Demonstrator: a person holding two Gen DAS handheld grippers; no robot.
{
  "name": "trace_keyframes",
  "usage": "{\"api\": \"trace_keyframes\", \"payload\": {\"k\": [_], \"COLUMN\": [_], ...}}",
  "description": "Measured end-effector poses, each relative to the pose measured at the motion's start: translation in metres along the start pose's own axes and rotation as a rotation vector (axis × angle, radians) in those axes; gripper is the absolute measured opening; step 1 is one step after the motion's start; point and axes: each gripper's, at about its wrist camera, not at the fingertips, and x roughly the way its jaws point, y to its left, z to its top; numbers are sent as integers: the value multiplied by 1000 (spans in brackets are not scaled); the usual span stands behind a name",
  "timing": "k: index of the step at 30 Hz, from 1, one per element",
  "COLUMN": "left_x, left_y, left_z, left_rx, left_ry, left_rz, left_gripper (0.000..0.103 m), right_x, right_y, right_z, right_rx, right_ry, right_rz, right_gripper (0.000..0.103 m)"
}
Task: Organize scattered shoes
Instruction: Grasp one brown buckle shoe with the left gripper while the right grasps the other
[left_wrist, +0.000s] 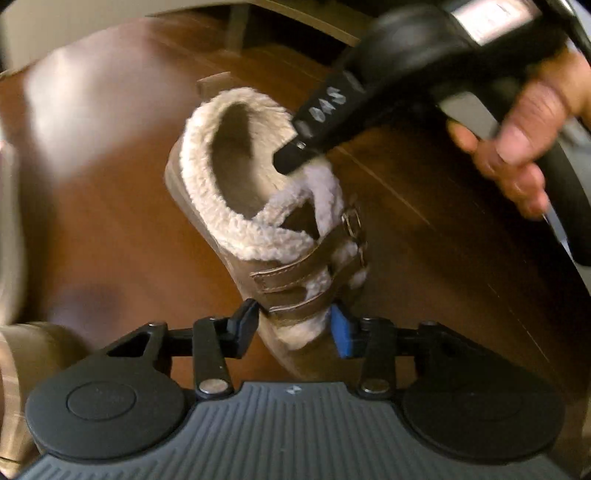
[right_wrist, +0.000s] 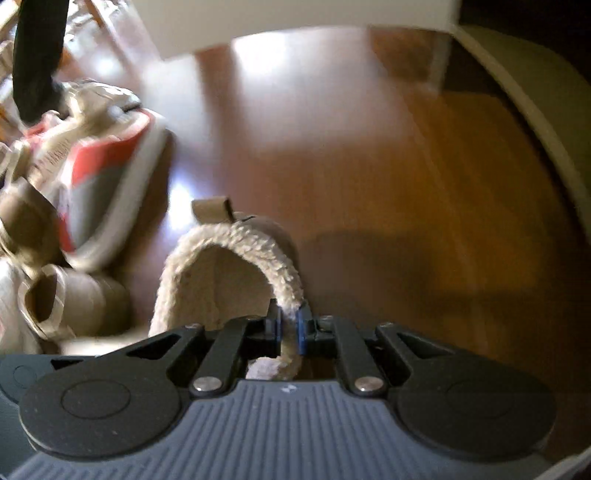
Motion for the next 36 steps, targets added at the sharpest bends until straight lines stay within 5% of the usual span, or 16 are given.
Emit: {"api": "trace_keyframes", "payload": {"k": [2, 4, 9, 13, 20, 21, 22, 36], "left_x": [9, 3, -38, -36, 34, 36, 38, 109], "left_y": [-18, -23, 9, 39, 34, 31, 28, -23], "left_z": [-2, -3, 6, 54, 83, 84, 85, 123], "left_rx": [10, 37, -1, -124, -114, -117, -119, -58], "left_ry": [29, 34, -8, -55, 80, 77, 74, 77], "left_rz": [-20, -9, 57, 53, 118, 113, 108, 77], "left_gripper": [48, 49, 52, 52, 46, 45, 44, 42], "right_x": [2, -1, -59, -58, -3, -2, -2, -8], "right_y": [-20, -38, -28, 27, 80, 76, 72, 3], "right_z": [-18, -35, -100, -158, -169, -170, -171, -169], "right_rx": [12, 53, 186, 128, -9, 7, 24, 16], "right_ry": [3, -24, -177, -161, -108, -116, -125, -146], "right_rz": [-22, -51, -103, -93, -228, -227, -226, -229], "right_gripper": [13, 47, 81, 82, 74, 60, 57, 54]}}
